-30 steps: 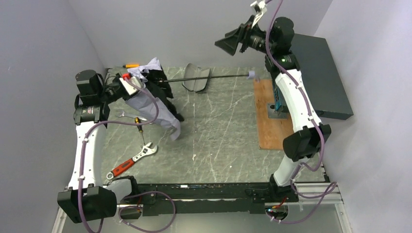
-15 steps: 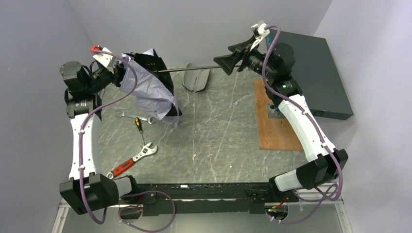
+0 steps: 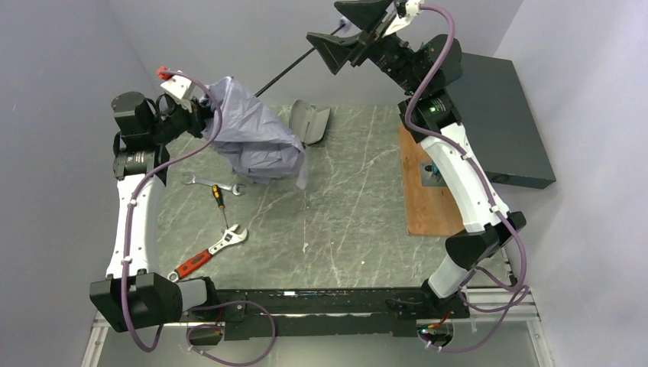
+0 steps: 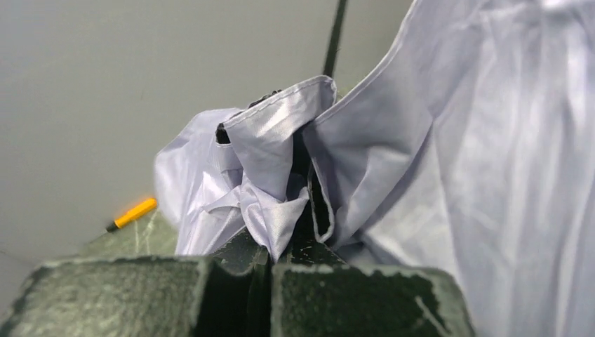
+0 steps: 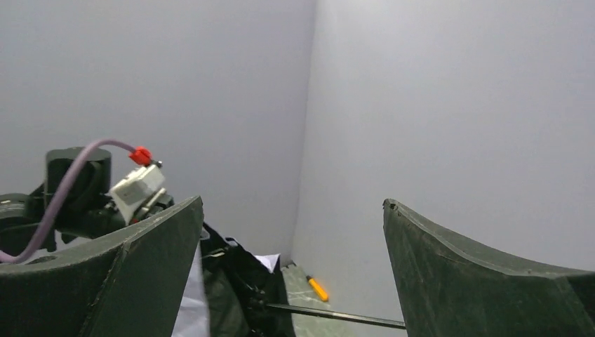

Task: Open the umbrella

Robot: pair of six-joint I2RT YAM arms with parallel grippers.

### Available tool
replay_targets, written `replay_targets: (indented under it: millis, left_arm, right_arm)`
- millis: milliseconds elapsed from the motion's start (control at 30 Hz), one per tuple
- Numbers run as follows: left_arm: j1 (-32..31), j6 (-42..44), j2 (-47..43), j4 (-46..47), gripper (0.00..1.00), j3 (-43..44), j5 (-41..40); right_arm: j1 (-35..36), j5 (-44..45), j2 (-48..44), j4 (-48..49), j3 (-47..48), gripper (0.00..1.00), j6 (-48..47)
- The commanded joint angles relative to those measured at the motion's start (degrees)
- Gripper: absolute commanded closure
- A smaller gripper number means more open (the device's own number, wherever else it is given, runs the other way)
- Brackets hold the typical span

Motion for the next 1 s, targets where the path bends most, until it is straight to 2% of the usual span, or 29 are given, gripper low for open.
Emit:
replay_targets:
  millis: [0, 167, 233, 433, 500, 600, 700, 767, 867, 967]
  left_arm:
    - [-0.4, -4.1, 0.2, 0.9, 1.0, 3.5, -4.2]
    - [0.1, -16.2, -3.6, 17.4, 1.0, -3.4, 2.5]
    - [0.1, -20.6, -4.0, 20.6, 1.0, -4.0, 5.0]
    - [-0.1, -25.5, -5.1, 25.4, 1.0, -4.0, 7.8]
    - [-0.2, -25.8, -5.1, 25.3, 1.0, -3.5, 8.7]
    - [-0.4, -22.6, -5.9, 23.1, 1.0, -3.1, 11.9]
    - [-0.8, -21.8, -8.1, 26.2, 1.0, -4.6, 16.5]
    - [-3.1, -18.2, -9.5, 24.4, 1.0, -3.9, 17.8]
    - [-7.2, -4.2, -11.4, 15.3, 1.0, -2.3, 18.0]
    - [-11.0, 5.9, -12.6, 8.2, 1.0, -1.9, 17.4]
  right_arm:
    - [1.0, -1.2, 1.3, -1.2, 1.5, 0.0, 3.3]
    - [0.7, 1.2, -1.9, -5.2, -15.2, 0.05, 13.8]
    - [-0.5, 1.9, -1.6, -5.4, -20.1, 0.06, 17.3]
    - [-3.0, -0.2, 7.7, -10.5, -18.8, 0.01, 32.8]
    - [-3.3, -3.1, 10.3, -7.9, -19.3, 0.0, 37.0]
    - [-3.3, -4.1, 12.2, -4.9, -20.5, 0.0, 41.1]
    - [-3.3, -5.0, 15.4, -5.3, -19.6, 0.0, 44.4]
    - [-2.8, -8.1, 17.9, -4.6, -19.5, 0.0, 48.8]
    - [-0.9, -11.7, 21.2, -1.7, -20.0, 0.0, 54.3]
    - [0.5, -12.2, 24.7, -1.9, -18.7, 0.0, 61.2]
